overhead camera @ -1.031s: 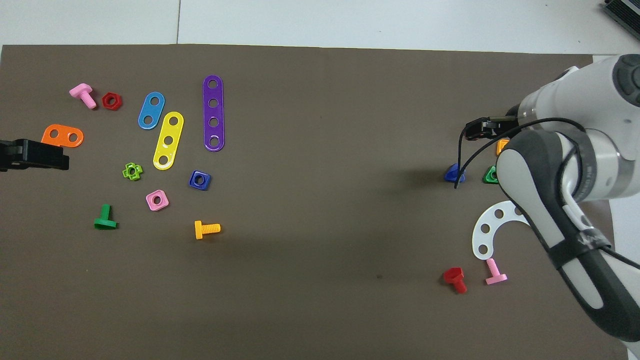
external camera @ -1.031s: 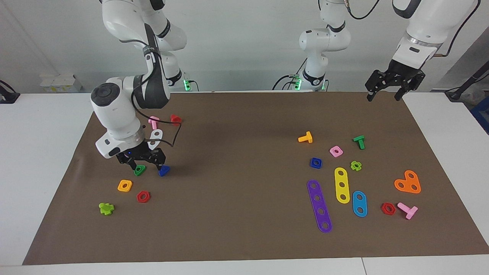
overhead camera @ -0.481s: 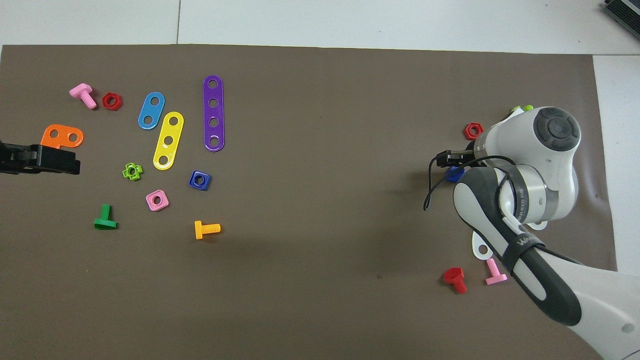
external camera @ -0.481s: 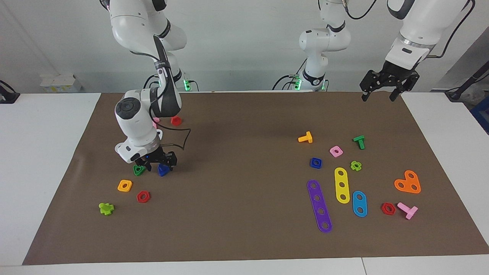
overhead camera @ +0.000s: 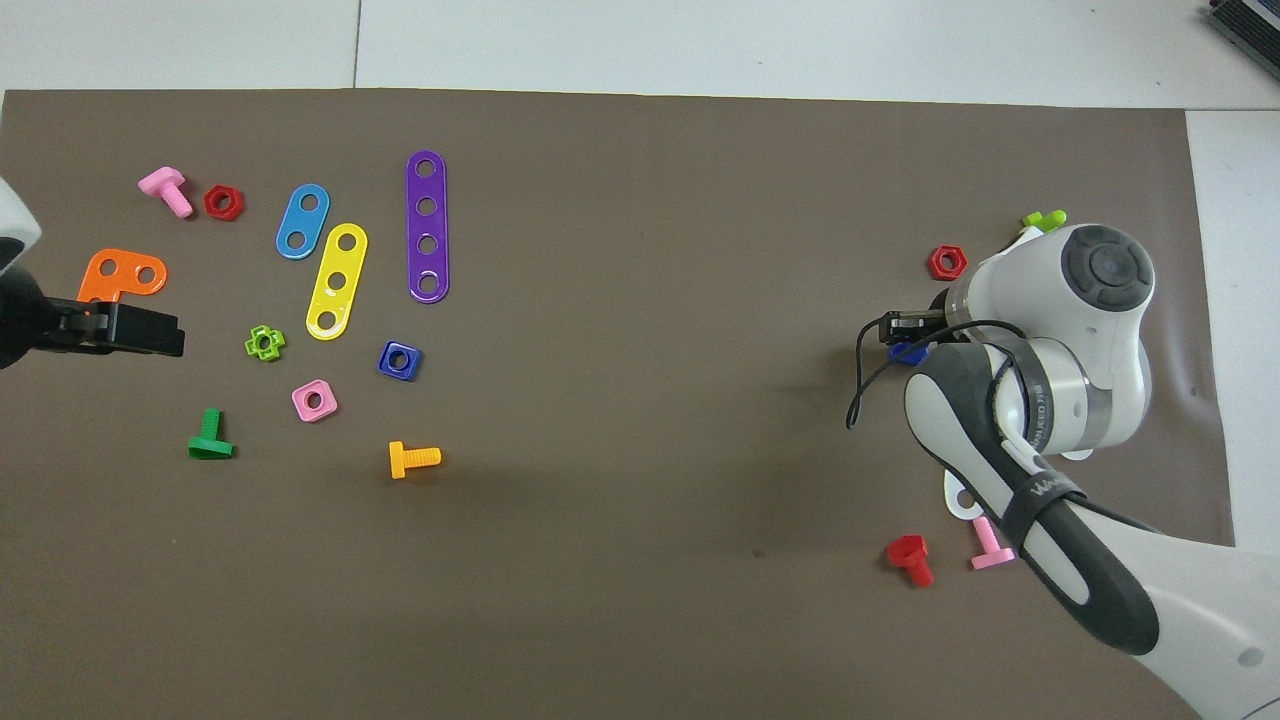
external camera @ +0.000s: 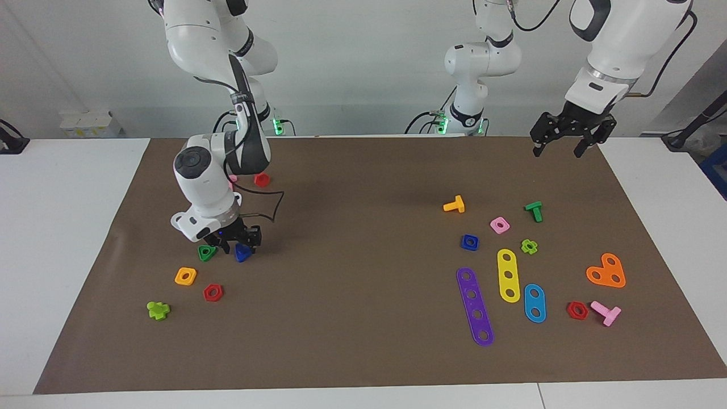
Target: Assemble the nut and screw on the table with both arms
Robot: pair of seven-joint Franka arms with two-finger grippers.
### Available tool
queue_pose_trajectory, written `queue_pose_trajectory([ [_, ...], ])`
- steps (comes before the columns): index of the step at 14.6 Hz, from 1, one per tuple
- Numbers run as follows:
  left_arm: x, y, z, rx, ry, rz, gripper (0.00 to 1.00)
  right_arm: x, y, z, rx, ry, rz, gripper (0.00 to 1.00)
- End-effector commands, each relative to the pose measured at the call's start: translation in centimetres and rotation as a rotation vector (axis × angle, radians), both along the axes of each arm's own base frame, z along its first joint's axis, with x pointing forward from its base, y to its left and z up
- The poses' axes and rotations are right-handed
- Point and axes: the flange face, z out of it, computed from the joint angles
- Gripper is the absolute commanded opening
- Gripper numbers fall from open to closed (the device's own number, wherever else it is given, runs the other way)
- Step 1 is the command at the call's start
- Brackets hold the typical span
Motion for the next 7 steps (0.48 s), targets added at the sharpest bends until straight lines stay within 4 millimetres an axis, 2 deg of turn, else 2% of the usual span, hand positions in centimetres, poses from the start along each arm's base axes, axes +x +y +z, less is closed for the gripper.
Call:
queue_pose_trajectory([
  [1,1.8,-1.4,-4.0,-0.022,0.004,-0.028,1.00,-0.8,-0.2,0.5,0.005,-0.007,0.020,0.38],
  [2,2.8,-2.5,-5.9,-0.031,0.018,-0.039,0.99,-0.9,-0.1,0.5,0.005,-0.005,0.018,0.17],
  [3,4.0,-3.5,-8.3,-0.036,0.025,-0.051,0.98,-0.9,-0.2,0.5,0.005,-0.004,0.015,0.05],
  [4,4.6,-4.5,-10.3,-0.036,0.026,-0.065,0.98,-0.8,-0.2,0.6,0.005,-0.007,0.017,0.00],
  [6,5.4,-4.8,-13.6,-0.040,-0.008,-0.065,0.98,-0.6,0.0,1.2,0.005,-0.016,0.015,0.00],
  [7,5.3,-5.7,-14.8,-0.044,-0.037,-0.078,0.97,-0.2,0.7,1.8,0.009,-0.027,0.018,0.00],
])
